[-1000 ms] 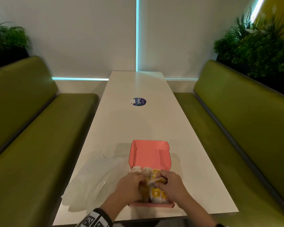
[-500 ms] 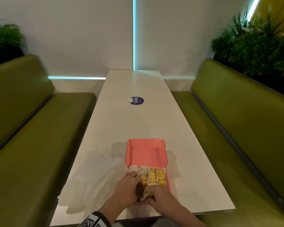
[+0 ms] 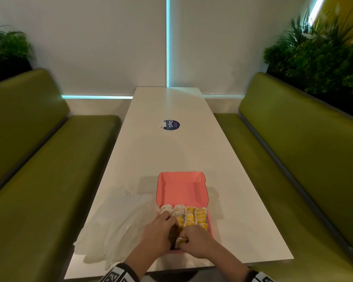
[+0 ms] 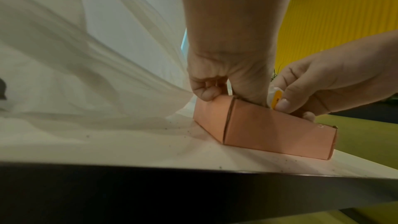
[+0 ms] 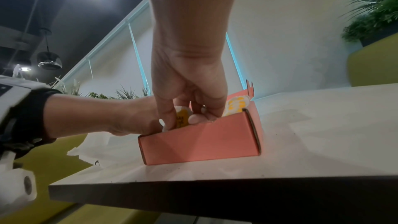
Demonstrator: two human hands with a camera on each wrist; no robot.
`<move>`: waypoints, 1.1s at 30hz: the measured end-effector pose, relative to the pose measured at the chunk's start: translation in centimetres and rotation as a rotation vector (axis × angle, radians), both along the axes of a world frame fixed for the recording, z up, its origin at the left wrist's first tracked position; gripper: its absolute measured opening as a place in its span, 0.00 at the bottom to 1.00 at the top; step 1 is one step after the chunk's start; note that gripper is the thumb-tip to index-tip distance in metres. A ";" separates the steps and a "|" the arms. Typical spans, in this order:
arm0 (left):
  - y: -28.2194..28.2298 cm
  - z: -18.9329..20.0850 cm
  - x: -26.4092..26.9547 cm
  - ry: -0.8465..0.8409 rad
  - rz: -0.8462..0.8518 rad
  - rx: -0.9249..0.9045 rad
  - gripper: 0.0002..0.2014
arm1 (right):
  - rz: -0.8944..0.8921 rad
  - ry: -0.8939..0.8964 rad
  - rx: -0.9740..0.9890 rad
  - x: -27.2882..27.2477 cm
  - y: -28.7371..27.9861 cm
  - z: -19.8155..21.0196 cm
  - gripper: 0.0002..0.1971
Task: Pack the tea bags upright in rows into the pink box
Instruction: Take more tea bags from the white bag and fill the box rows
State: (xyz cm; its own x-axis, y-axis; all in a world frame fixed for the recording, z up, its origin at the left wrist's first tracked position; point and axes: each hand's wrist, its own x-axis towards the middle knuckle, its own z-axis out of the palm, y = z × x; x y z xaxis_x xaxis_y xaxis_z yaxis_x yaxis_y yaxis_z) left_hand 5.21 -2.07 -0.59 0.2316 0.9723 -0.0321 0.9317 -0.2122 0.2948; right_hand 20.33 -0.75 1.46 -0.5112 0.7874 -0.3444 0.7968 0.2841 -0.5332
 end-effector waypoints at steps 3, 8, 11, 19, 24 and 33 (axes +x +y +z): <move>0.1 0.1 0.0 -0.016 0.006 0.010 0.21 | -0.010 0.010 -0.033 -0.1 0.2 0.3 0.12; 0.2 -0.2 -0.2 -0.006 0.020 0.052 0.20 | 0.016 -0.026 -0.085 -0.1 0.5 0.6 0.16; 0.3 -0.2 -0.7 0.009 -0.055 0.086 0.24 | 0.011 -0.034 -0.074 -0.1 0.3 0.9 0.13; -0.2 -1.9 -1.6 -0.153 -0.050 0.189 0.35 | -0.016 -0.080 0.010 -0.6 0.5 0.7 0.14; -0.3 -1.7 -1.8 -0.375 0.022 0.221 0.11 | -0.075 -0.068 0.048 -1.0 0.6 0.0 0.09; -0.6 -0.6 -1.8 -0.520 0.002 0.296 0.07 | -0.264 0.098 0.285 0.6 1.4 2.4 0.10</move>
